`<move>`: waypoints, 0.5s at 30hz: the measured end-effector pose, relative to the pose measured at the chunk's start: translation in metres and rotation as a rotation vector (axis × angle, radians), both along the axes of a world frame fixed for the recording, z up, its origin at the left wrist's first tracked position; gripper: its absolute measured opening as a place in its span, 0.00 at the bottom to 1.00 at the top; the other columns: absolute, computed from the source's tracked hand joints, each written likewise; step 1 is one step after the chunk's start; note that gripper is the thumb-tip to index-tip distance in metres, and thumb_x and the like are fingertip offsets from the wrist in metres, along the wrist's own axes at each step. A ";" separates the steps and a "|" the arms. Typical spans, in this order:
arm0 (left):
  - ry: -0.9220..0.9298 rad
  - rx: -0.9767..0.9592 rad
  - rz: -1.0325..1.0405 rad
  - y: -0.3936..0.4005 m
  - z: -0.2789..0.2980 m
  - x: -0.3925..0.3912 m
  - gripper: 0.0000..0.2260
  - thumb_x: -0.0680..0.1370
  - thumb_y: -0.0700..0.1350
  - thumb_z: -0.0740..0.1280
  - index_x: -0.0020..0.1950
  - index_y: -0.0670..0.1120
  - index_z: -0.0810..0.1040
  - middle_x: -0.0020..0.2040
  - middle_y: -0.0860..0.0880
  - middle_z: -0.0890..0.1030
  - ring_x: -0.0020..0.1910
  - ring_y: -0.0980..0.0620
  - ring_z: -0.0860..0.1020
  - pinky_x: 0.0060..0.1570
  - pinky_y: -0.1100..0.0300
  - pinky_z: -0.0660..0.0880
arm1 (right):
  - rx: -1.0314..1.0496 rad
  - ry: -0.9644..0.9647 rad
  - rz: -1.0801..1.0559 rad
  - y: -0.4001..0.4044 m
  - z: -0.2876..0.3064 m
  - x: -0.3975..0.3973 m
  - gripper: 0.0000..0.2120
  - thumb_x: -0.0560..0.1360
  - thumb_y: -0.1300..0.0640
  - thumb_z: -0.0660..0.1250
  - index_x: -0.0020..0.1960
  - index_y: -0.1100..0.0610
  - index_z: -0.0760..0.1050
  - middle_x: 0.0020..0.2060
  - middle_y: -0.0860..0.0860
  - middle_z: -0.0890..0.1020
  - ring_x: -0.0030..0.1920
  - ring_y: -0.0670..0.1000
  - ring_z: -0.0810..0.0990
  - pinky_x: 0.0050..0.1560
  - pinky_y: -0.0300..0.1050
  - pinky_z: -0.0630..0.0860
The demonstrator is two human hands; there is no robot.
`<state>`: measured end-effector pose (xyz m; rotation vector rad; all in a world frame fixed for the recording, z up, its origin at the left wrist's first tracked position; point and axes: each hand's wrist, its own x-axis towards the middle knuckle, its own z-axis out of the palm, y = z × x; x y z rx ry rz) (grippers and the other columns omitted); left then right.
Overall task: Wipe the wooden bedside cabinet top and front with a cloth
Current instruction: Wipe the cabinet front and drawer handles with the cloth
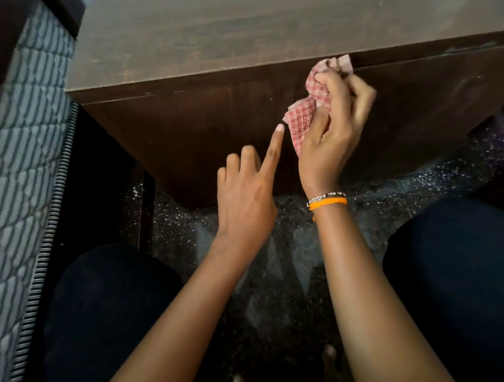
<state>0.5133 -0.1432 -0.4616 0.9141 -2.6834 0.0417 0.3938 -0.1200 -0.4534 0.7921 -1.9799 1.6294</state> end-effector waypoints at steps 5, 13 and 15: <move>-0.026 -0.017 -0.011 0.000 -0.002 -0.012 0.37 0.65 0.33 0.67 0.73 0.49 0.61 0.46 0.43 0.74 0.40 0.44 0.71 0.36 0.55 0.61 | 0.020 -0.074 0.007 0.004 -0.024 0.000 0.16 0.74 0.71 0.57 0.56 0.65 0.78 0.55 0.58 0.73 0.58 0.55 0.75 0.61 0.48 0.74; -0.055 0.016 -0.048 0.004 -0.013 -0.015 0.39 0.66 0.32 0.63 0.75 0.50 0.55 0.47 0.43 0.73 0.41 0.44 0.70 0.37 0.53 0.64 | 0.093 -0.057 0.055 0.027 -0.021 -0.002 0.18 0.69 0.75 0.58 0.53 0.64 0.80 0.51 0.55 0.75 0.55 0.54 0.76 0.59 0.48 0.75; -0.047 0.003 -0.032 0.003 -0.012 -0.019 0.40 0.66 0.32 0.64 0.75 0.50 0.54 0.47 0.43 0.73 0.42 0.44 0.70 0.37 0.53 0.64 | 0.054 0.046 -0.012 0.025 -0.006 -0.005 0.17 0.71 0.75 0.59 0.53 0.64 0.80 0.51 0.61 0.77 0.52 0.56 0.77 0.55 0.52 0.76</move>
